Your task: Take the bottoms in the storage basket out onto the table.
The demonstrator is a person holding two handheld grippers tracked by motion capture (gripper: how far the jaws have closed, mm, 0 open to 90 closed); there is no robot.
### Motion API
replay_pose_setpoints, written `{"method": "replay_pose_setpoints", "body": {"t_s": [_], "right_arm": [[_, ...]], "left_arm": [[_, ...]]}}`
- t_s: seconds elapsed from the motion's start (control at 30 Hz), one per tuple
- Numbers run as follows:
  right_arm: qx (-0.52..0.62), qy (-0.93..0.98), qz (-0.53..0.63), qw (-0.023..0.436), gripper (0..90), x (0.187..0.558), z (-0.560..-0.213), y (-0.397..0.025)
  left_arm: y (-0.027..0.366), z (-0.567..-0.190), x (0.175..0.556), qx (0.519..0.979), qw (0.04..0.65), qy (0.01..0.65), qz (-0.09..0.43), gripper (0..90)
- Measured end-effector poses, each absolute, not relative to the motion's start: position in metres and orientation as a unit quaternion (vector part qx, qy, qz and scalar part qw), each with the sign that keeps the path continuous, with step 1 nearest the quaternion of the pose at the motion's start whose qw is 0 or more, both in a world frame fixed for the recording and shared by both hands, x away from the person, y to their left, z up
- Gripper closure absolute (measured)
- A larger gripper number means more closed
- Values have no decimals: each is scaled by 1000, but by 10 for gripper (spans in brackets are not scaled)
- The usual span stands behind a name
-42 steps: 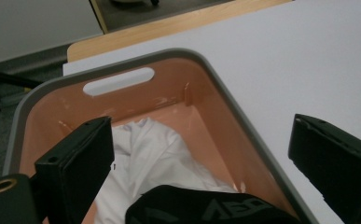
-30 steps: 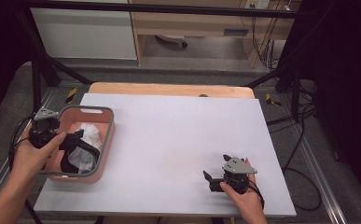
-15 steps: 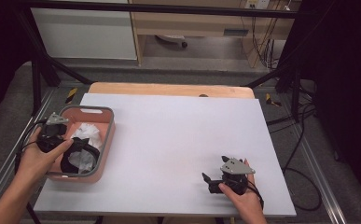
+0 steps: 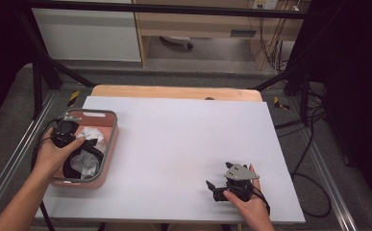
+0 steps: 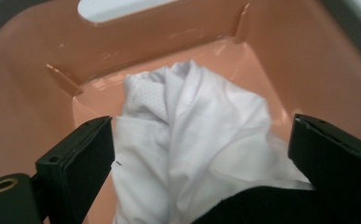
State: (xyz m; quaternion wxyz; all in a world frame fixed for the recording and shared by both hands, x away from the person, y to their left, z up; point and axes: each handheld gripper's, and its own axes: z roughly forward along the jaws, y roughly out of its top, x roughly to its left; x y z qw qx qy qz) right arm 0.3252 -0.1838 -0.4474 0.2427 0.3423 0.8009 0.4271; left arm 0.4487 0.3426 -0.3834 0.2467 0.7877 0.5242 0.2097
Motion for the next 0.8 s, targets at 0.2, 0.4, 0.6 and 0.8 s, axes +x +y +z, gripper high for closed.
{"method": "replay_pose_setpoints", "body": {"t_s": [0.2, 0.4, 0.6, 0.8], "right_arm": [[338, 805, 425, 238, 58, 326, -448, -183], [336, 807, 424, 236, 58, 325, -449, -182], [334, 809, 423, 234, 58, 326, -449, -181], [333, 811, 421, 233, 58, 326, -450, -180]], "left_arm": [[343, -394, 457, 791, 233, 530, 199, 64], [342, -400, 461, 795, 221, 532, 188, 54], [343, -408, 463, 794, 221, 538, 177, 38], [344, -416, 466, 796, 211, 543, 166, 13]]}}
